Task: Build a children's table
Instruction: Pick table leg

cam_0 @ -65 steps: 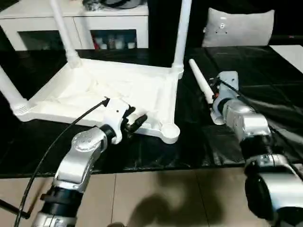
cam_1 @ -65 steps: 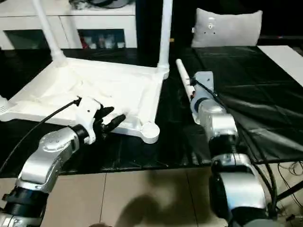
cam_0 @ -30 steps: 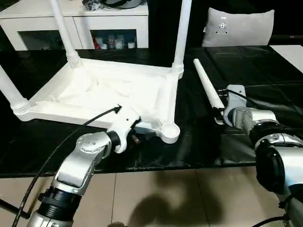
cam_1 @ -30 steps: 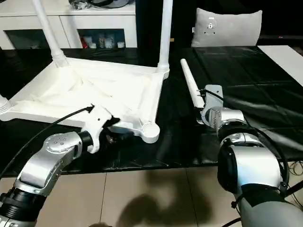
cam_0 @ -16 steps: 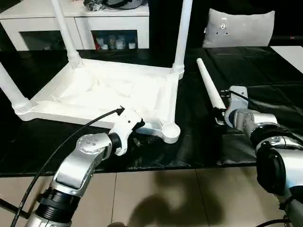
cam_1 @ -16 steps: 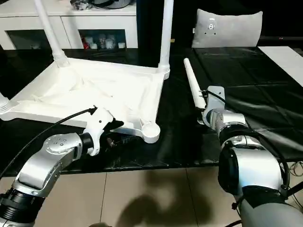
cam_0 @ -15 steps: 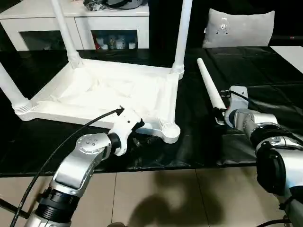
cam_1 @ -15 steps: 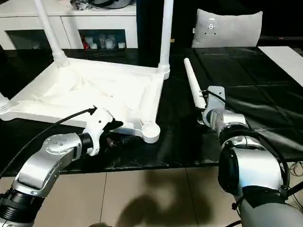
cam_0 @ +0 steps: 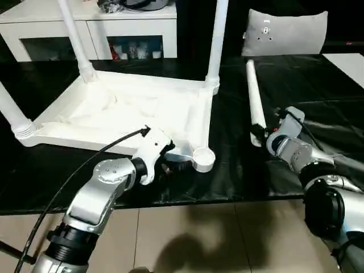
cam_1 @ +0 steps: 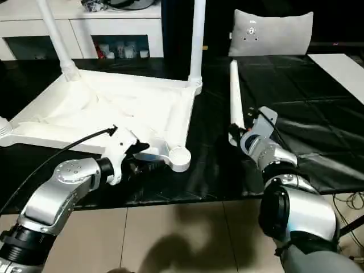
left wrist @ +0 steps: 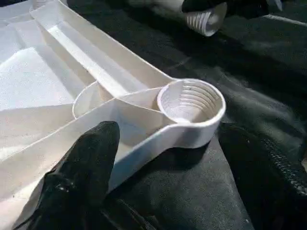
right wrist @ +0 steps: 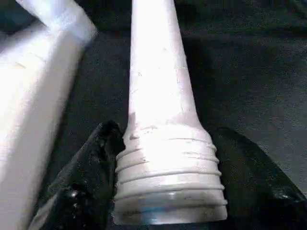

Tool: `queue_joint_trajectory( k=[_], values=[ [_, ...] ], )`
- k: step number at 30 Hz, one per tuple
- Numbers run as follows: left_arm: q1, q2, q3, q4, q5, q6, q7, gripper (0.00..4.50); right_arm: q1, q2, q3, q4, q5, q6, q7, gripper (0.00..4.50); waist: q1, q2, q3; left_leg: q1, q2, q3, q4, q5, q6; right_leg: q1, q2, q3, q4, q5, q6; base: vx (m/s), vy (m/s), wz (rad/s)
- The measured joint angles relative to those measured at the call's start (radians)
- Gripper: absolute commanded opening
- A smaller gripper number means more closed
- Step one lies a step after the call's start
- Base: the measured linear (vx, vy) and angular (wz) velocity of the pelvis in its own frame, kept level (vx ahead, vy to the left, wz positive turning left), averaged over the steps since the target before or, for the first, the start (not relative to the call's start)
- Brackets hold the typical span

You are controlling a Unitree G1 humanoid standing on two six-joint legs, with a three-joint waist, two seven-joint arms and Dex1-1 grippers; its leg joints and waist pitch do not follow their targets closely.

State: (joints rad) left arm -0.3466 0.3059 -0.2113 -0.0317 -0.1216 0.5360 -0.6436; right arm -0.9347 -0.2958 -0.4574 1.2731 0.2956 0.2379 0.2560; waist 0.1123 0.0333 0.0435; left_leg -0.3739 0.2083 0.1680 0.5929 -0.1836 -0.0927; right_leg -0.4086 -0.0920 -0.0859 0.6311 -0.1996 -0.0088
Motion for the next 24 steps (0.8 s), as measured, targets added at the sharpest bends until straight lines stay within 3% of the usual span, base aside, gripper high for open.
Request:
queue_joint_trajectory(
  k=[5, 9, 10, 17, 20, 24],
  values=[
    [-0.033, -0.053, 0.043, 0.02, -0.014, -0.022, 0.046, 3.74, 0.017, 0.041, -0.044, -0.141, 0.093, -0.05, 0.127, 2.66, 0.004, 0.0, 0.0, -0.001, 0.0, 0.0, 0.0, 0.0, 0.001, 0.0, 0.0, -0.001, 0.0, 0.0, 0.0, 0.0, 0.0, 0.0],
    [-0.097, -0.123, 0.115, 0.039, -0.071, -0.039, 0.092, 3.74, 0.084, 0.097, -0.068, -0.333, 0.189, -0.049, 0.241, 2.65, 0.015, 0.0, 0.0, -0.003, 0.001, -0.001, 0.002, 0.002, 0.004, -0.001, 0.0, -0.002, 0.0, 0.0, 0.0, 0.0, 0.0, 0.0],
    [-0.122, -0.147, 0.14, 0.042, -0.098, -0.047, 0.102, 4.02, 0.117, 0.116, -0.059, -0.408, 0.215, -0.044, 0.29, 2.65, 0.019, 0.0, 0.0, -0.004, 0.001, -0.001, 0.003, 0.003, 0.008, -0.001, 0.0, -0.002, 0.0, 0.0, 0.0, 0.0, 0.0, 0.0],
    [-0.264, -0.283, 0.313, 0.057, -0.325, -0.017, 0.14, 4.41, 0.255, 0.203, -0.005, -0.71, 0.362, 0.049, 0.49, 2.65, 0.035, 0.001, 0.0, -0.005, 0.001, -0.002, 0.003, 0.004, 0.008, -0.001, 0.0, -0.002, 0.0, 0.0, 0.0, 0.0, 0.0, 0.0],
    [-0.31, -0.341, 0.373, 0.057, -0.44, 0.03, 0.166, 4.5, 0.315, 0.218, 0.057, -0.863, 0.408, 0.111, 0.56, 2.64, 0.04, 0.001, -0.001, -0.005, 0.001, -0.002, 0.003, 0.003, 0.008, -0.001, 0.0, -0.002, -0.001, 0.0, 0.0, 0.0, 0.0, 0.0],
    [-0.326, -0.382, 0.402, 0.061, -0.527, 0.079, 0.173, 4.5, 0.378, 0.223, 0.161, -0.94, 0.399, 0.157, 0.617, 2.64, 0.041, 0.001, 0.0, -0.01, 0.001, -0.002, 0.003, 0.003, 0.007, -0.001, 0.0, -0.002, -0.001, 0.0, 0.0, 0.0, 0.0, 0.0]
  ],
)
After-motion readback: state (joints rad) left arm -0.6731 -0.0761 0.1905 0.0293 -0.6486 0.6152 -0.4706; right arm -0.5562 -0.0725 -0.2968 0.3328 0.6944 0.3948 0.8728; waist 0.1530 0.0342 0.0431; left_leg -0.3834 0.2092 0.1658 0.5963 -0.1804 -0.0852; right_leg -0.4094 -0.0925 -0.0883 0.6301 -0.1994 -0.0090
